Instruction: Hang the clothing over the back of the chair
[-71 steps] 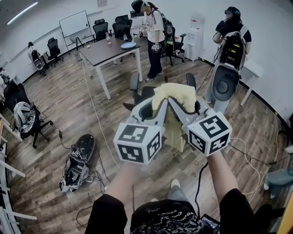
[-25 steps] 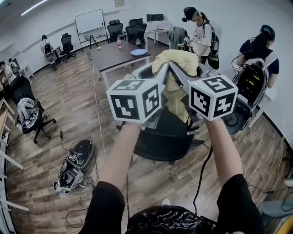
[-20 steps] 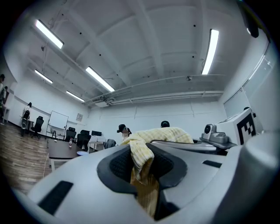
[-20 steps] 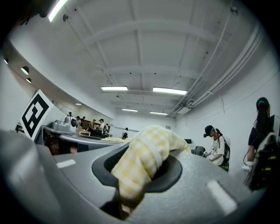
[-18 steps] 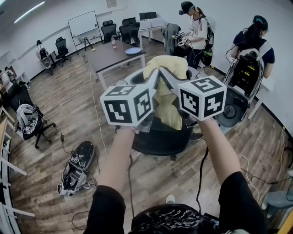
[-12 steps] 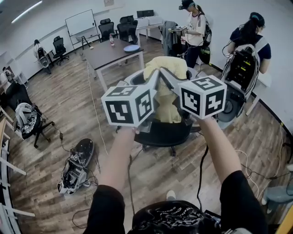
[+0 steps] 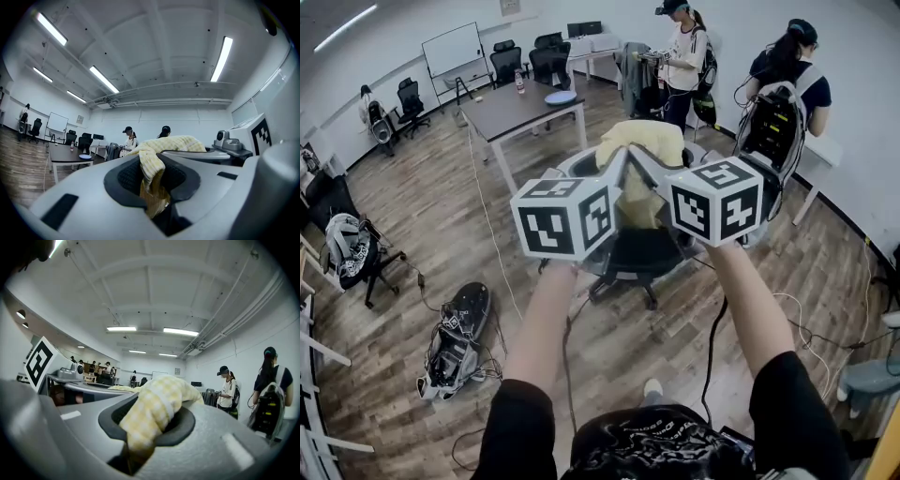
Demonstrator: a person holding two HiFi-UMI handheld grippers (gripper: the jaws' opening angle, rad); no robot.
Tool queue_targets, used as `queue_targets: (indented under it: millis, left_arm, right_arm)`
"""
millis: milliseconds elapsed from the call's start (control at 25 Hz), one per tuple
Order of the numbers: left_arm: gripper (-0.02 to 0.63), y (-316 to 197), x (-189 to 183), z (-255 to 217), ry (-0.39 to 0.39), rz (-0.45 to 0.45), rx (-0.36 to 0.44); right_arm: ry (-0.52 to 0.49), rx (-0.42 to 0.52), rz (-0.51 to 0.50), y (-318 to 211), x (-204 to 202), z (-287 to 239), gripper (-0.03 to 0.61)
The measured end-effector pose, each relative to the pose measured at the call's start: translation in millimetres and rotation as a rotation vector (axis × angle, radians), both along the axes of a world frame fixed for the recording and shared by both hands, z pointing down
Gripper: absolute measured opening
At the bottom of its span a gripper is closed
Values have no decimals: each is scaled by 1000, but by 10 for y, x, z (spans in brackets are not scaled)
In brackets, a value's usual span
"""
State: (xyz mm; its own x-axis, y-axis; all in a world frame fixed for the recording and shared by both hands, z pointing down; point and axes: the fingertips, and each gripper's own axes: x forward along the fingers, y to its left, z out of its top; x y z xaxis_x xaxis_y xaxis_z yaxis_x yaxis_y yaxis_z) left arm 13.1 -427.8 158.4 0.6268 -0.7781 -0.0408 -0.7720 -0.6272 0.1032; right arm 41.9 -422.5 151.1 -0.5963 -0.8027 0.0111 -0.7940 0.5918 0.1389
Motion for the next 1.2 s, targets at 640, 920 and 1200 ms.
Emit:
queue_targets:
  millis: [640,920,1200]
  left_arm:
    - [74,523,-92,163,-16,66,-17]
    - [74,664,-137,278,-6,81,-18]
    - [74,921,-141,402,-46,103,-7]
  right_arm:
    - [-23,-84,1,532,-88,168,81]
    - [2,-112,-13,669,-134,273,81]
    - [-11,-146,-40,923,-145,391,81]
